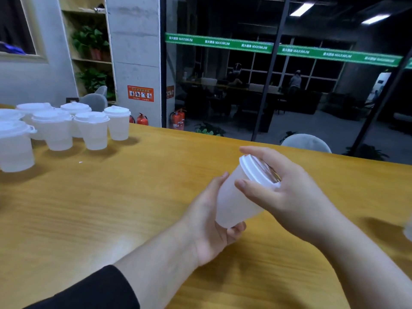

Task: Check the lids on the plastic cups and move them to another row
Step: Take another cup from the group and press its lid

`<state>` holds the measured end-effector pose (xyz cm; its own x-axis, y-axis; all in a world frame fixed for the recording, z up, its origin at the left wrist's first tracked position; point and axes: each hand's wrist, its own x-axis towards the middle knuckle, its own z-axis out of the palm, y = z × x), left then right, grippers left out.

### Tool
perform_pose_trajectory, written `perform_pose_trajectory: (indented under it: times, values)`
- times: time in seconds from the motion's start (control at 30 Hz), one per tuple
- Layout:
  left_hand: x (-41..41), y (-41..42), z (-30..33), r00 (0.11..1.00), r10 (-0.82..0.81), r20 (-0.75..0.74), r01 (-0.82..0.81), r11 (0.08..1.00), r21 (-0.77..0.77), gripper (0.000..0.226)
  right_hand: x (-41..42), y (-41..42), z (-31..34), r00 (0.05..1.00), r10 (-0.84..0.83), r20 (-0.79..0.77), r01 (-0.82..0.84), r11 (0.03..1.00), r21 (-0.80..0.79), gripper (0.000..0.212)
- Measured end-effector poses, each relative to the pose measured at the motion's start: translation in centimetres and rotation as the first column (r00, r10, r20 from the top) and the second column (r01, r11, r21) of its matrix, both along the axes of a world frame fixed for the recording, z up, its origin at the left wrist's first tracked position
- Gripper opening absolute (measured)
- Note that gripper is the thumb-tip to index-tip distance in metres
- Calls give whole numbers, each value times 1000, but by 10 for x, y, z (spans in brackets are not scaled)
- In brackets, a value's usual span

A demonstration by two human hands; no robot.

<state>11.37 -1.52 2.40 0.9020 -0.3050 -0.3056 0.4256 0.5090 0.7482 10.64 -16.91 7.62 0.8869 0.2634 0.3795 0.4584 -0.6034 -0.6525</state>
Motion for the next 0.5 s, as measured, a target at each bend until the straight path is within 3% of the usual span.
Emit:
perform_pose_trajectory:
  times: [0.1, 0.17, 0.27, 0.33, 0.4, 0.5]
  values:
    - [1, -6, -2, 984, 176, 37, -177, 984, 16, 36, 7, 11, -10, 994, -85, 68, 76, 988, 132, 58]
    - [6, -5, -3, 950, 271, 155, -283, 957, 61, 42, 10, 19, -17, 983, -165, 74, 145, 963, 225, 62]
    - [10, -1, -1, 924, 296, 243, -341, 924, 175, 43, 10, 24, -21, 982, -185, 30, 171, 949, 266, 70]
    - [10, 7, 1, 978, 184, 95, -199, 964, 178, 39, 7, 18, -17, 993, -118, 2, 116, 977, 179, 80]
    - [7, 13, 1, 999, -53, -11, 54, 986, 160, 39, 3, 9, -12, 999, -44, 12, 44, 998, 53, 79]
    - [4, 13, -3, 996, -90, -18, 91, 986, 138, 36, 1, 8, -16, 996, -13, 88, 15, 999, -28, 64]
